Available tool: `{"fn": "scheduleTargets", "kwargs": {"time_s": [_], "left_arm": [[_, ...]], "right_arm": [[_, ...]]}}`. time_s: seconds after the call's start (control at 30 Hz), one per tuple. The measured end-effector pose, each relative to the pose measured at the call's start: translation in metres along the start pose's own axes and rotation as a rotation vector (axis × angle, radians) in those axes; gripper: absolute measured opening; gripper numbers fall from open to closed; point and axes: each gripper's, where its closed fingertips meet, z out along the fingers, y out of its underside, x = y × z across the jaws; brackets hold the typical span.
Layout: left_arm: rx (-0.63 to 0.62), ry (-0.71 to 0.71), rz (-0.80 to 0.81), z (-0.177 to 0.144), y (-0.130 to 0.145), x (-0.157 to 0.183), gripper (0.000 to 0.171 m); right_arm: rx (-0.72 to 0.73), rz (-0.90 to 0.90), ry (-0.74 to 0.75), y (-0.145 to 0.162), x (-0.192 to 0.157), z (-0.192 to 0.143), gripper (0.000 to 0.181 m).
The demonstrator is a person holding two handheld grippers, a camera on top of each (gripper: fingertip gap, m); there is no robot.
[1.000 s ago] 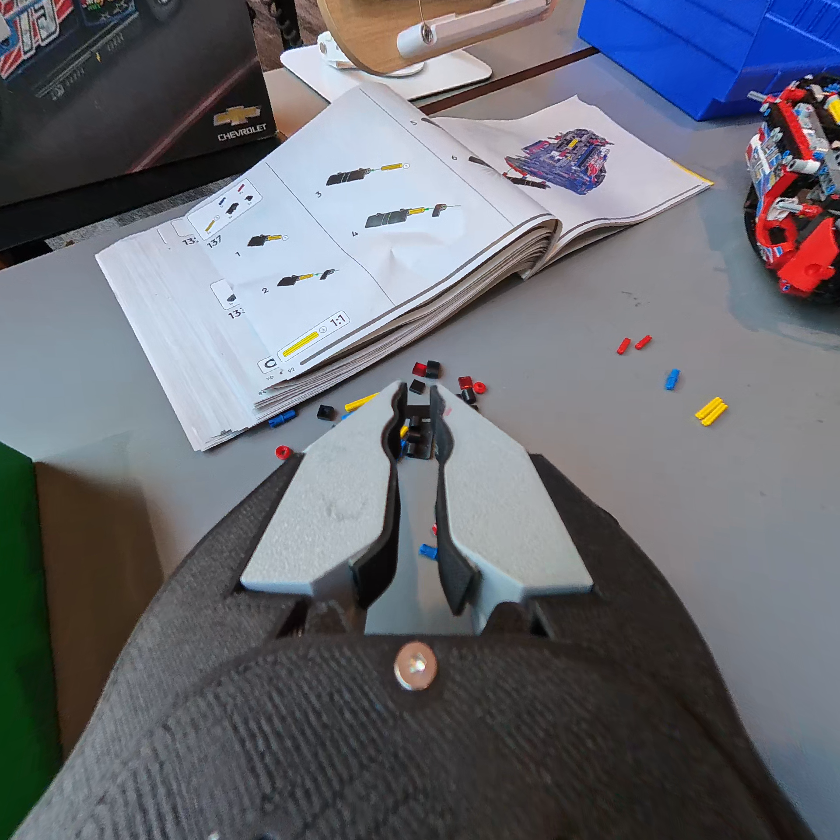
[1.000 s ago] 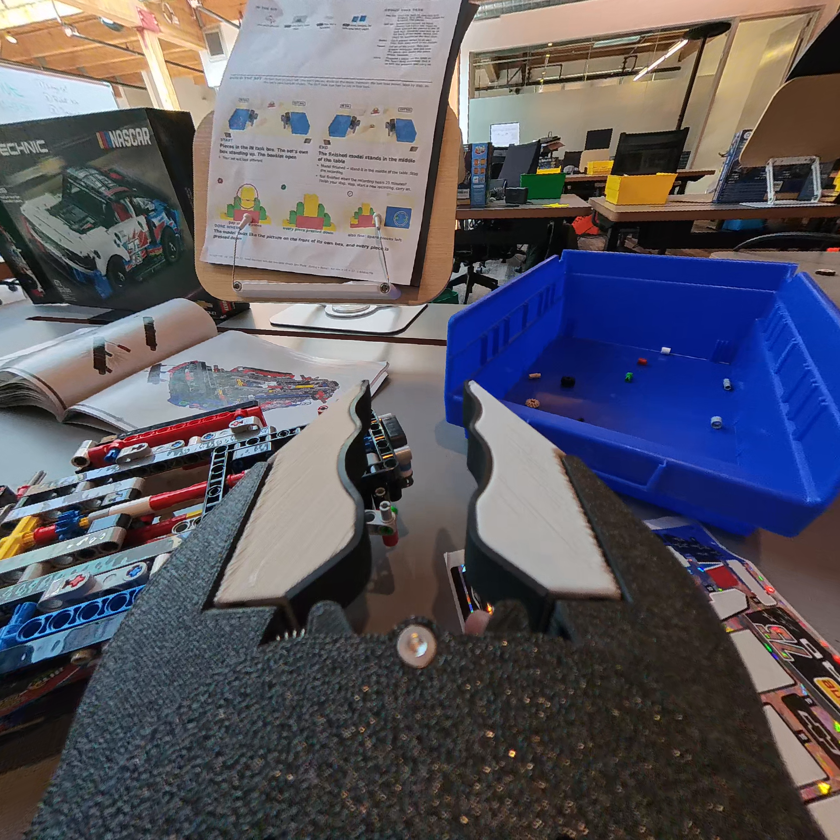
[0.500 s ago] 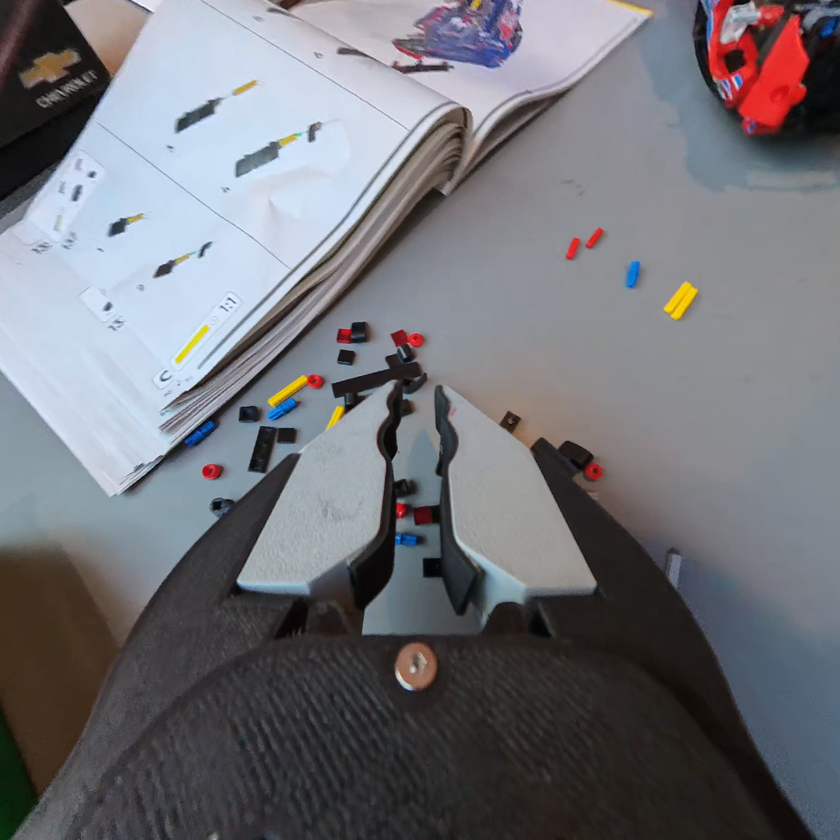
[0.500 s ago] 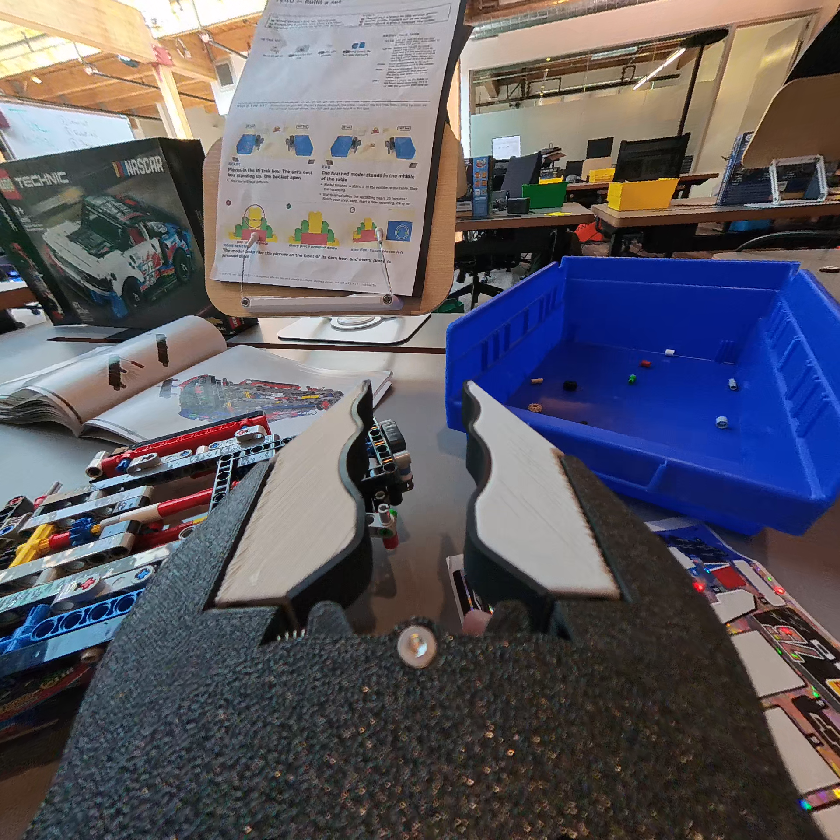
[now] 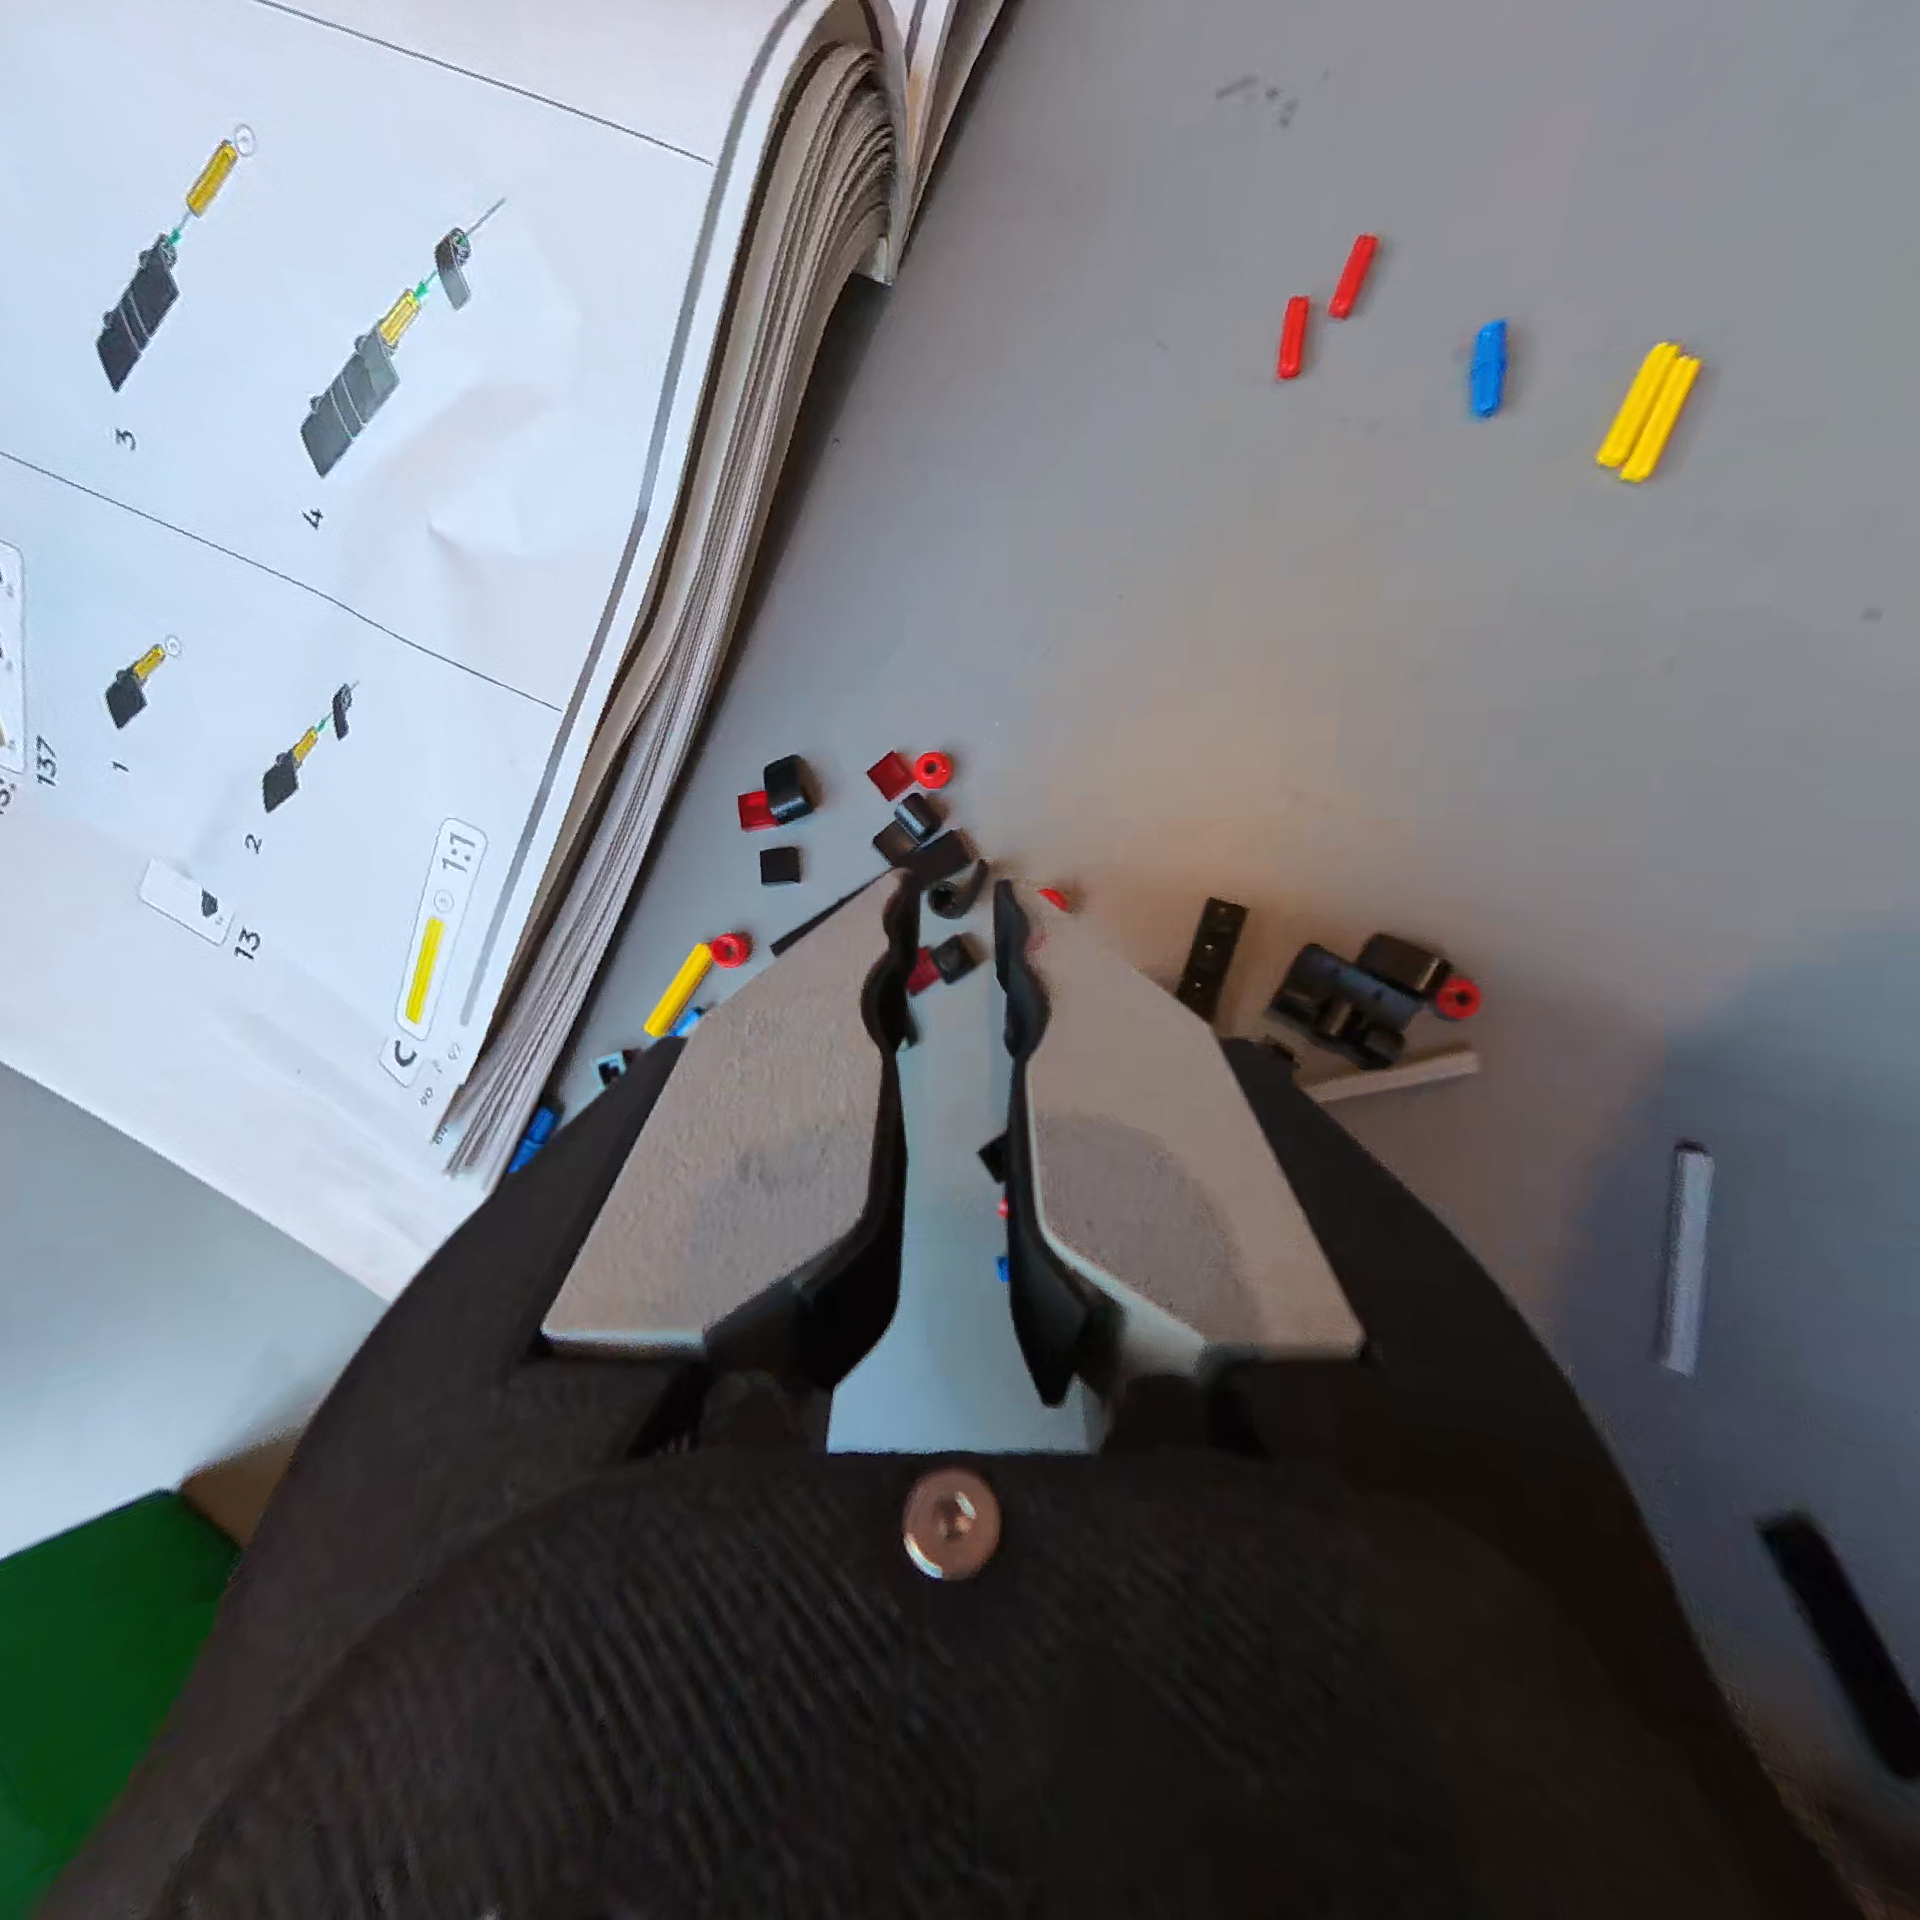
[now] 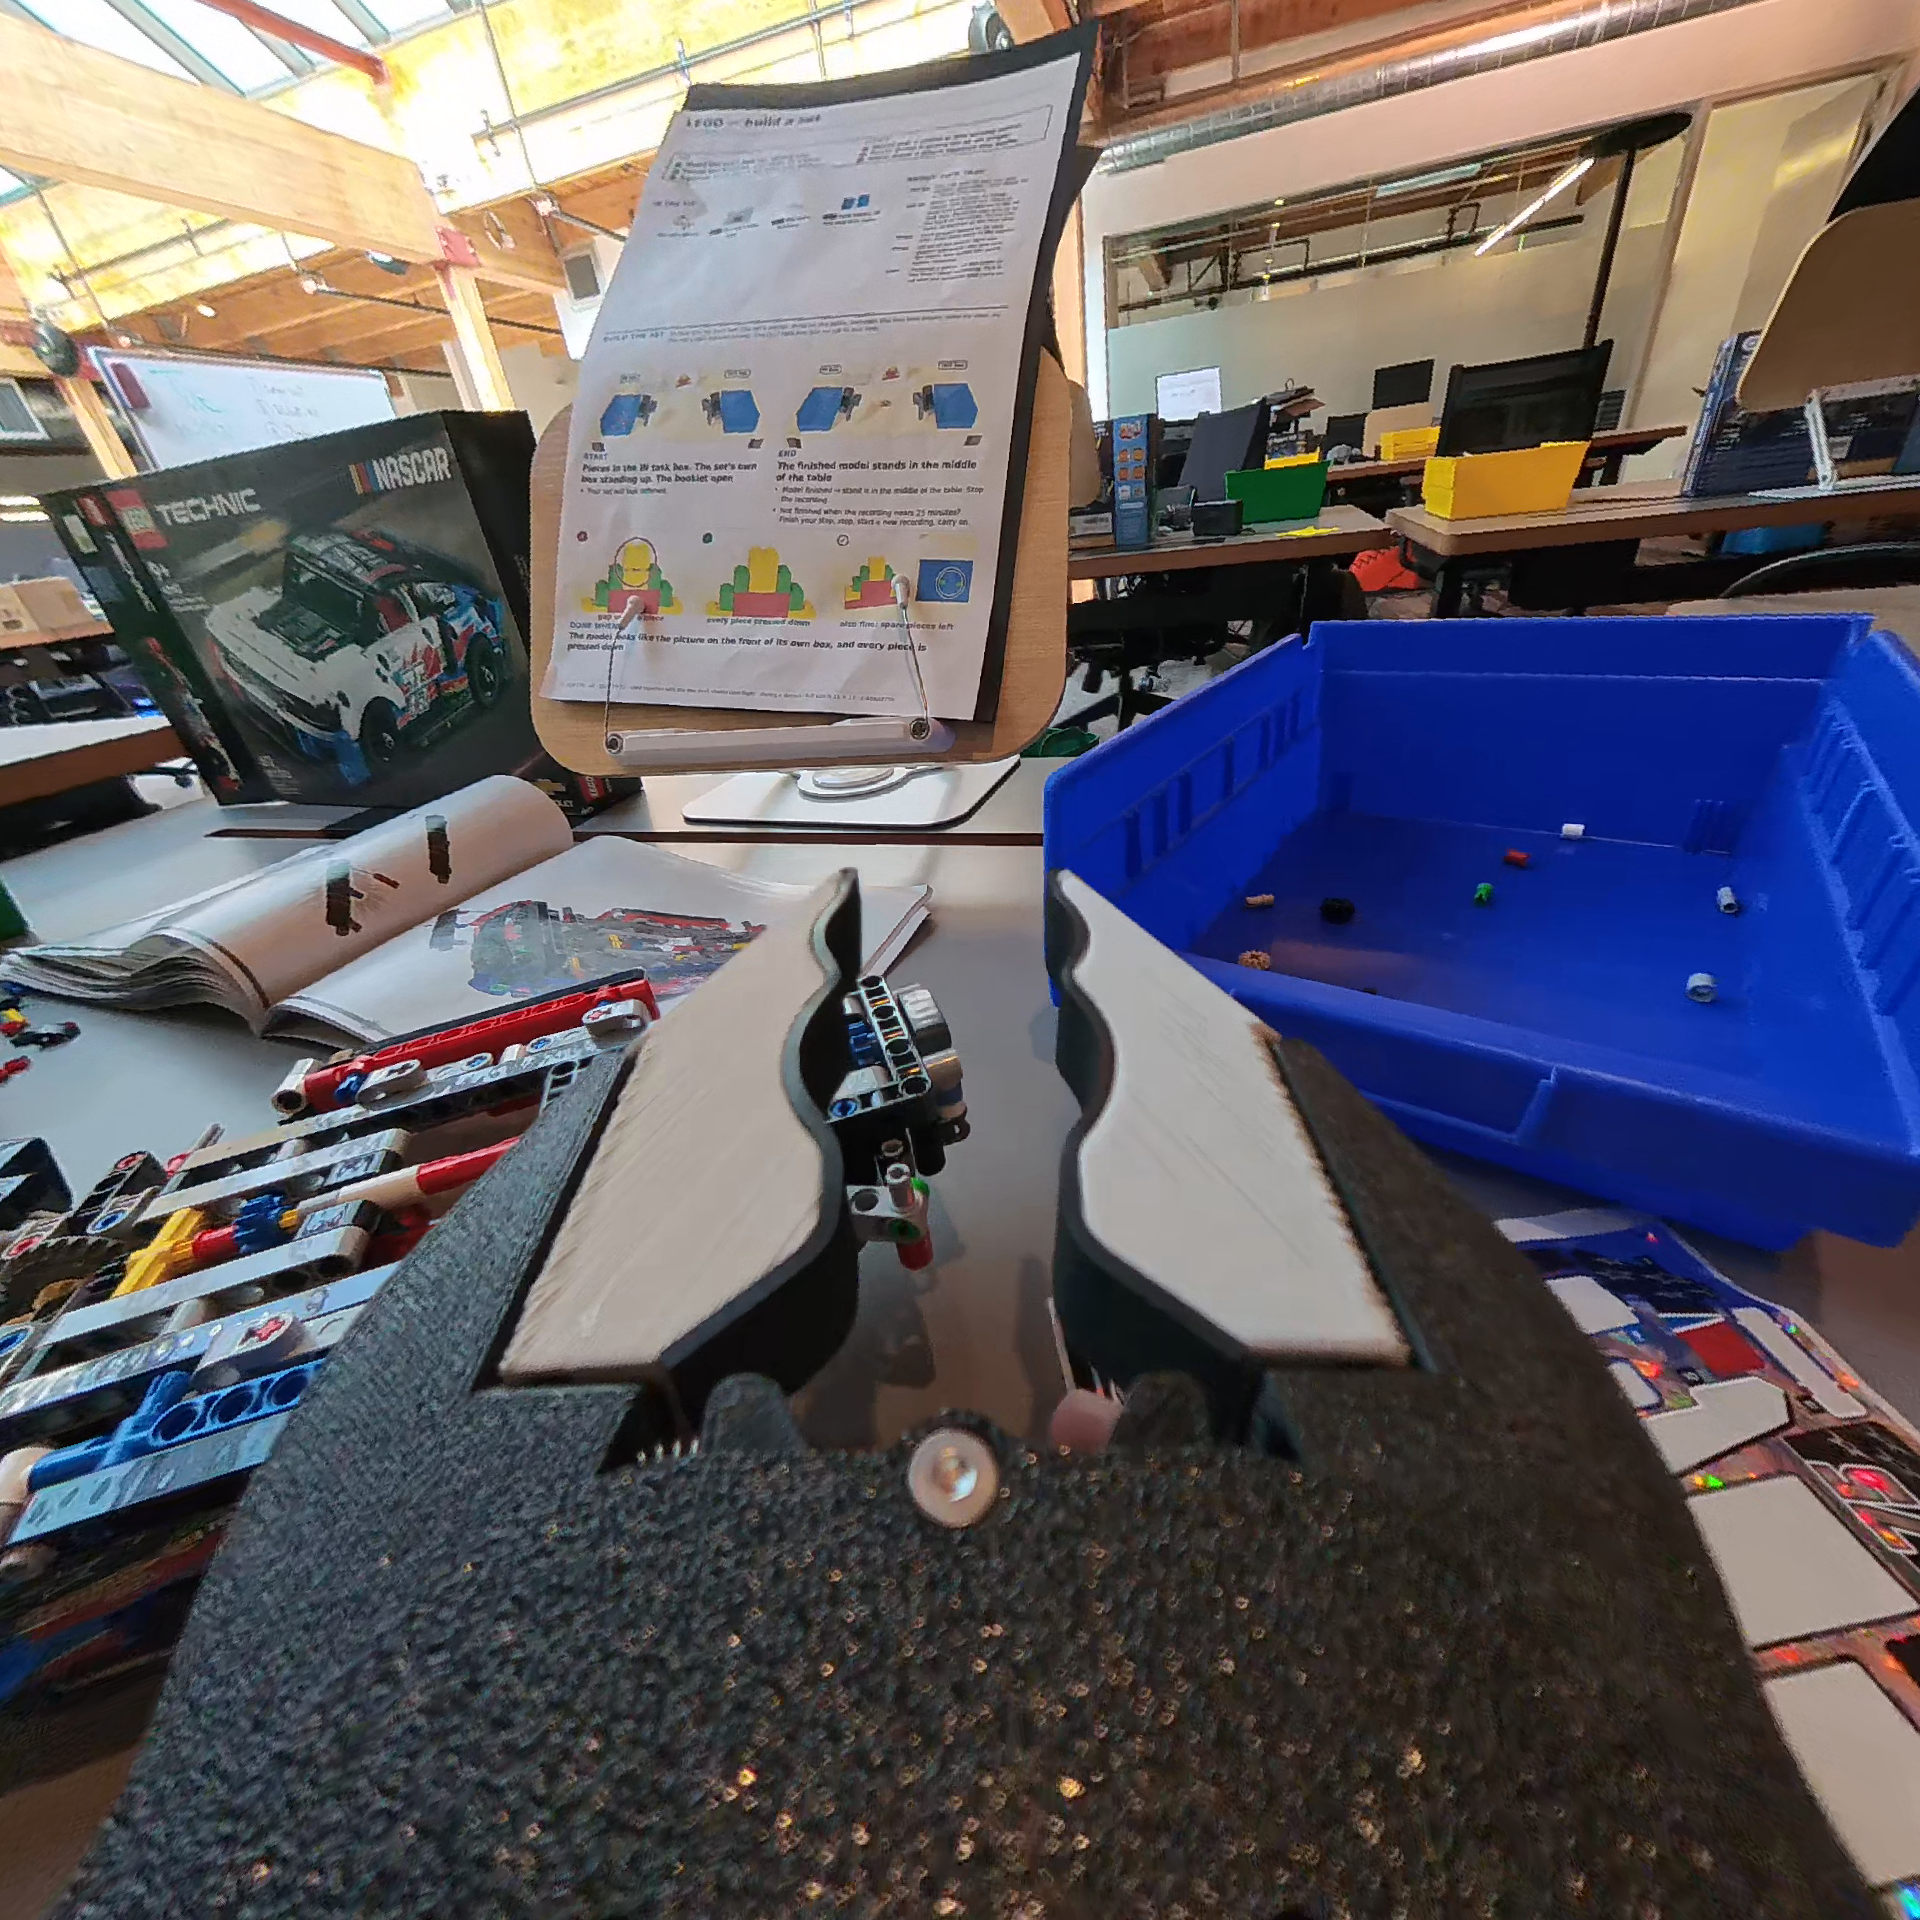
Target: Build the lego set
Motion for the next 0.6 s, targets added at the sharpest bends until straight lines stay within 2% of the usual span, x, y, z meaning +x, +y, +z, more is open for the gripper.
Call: {"fn": "scheduleTargets", "kwargs": {"time_s": [0.2,0.37,0.6], "left_arm": [[-0.063,0.056,0.045,0.009,0.004,0.003,0.009],[-0.063,0.037,0.022,0.011,0.005,0.001,0.0],[-0.097,0.005,0.052,0.01,0.004,0.0,0.0]], "right_arm": [[0.015,0.012,-0.007,-0.002,0.0,-0.001,0.035],[0.025,0.02,-0.005,-0.003,0.001,-0.002,0.034],[0.036,0.047,-0.009,-0.004,0.002,-0.003,0.034]]}}
